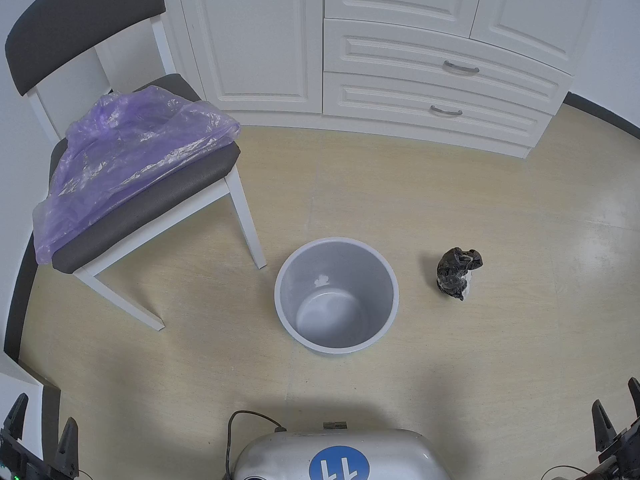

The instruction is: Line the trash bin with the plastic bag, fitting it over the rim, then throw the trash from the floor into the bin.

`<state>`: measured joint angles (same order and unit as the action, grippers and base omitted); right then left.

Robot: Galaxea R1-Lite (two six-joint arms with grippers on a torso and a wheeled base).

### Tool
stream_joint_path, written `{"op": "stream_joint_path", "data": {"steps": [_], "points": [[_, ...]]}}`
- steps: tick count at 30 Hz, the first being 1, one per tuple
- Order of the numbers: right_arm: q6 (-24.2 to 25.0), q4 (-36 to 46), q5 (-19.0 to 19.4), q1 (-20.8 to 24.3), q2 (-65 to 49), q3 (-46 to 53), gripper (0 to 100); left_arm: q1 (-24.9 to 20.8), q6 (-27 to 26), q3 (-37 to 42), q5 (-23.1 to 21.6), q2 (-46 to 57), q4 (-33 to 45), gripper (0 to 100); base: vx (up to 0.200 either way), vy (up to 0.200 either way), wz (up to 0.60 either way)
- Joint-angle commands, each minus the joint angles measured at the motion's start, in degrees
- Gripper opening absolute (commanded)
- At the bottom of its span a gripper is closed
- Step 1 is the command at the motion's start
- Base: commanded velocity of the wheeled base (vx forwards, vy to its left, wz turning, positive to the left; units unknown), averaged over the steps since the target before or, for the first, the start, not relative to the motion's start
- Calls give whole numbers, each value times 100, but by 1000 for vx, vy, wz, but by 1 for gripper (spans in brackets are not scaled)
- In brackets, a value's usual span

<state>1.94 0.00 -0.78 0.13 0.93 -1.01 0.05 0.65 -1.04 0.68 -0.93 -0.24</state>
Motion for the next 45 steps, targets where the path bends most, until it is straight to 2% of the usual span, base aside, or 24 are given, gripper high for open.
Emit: {"op": "stream_joint_path", "data": {"steps": [1,23,27,30,45], "points": [[0,0,-1,-5,-93,92,100,4,-3,104,2,93,-2,100,0,0,0],[-53,0,8,-13,-93,101,100,-5,41,104,11,93,7,100,0,0,0],[-326,18,69,-22,-93,92,100,4,-126,104,-51,93,-2,100,0,0,0],[-352,18,96,-13,-93,92,100,13,-284,104,-253,93,-11,100,0,0,0],[-466,18,140,-13,-93,92,100,13,-372,104,-279,93,-20,100,0,0,0]]}}
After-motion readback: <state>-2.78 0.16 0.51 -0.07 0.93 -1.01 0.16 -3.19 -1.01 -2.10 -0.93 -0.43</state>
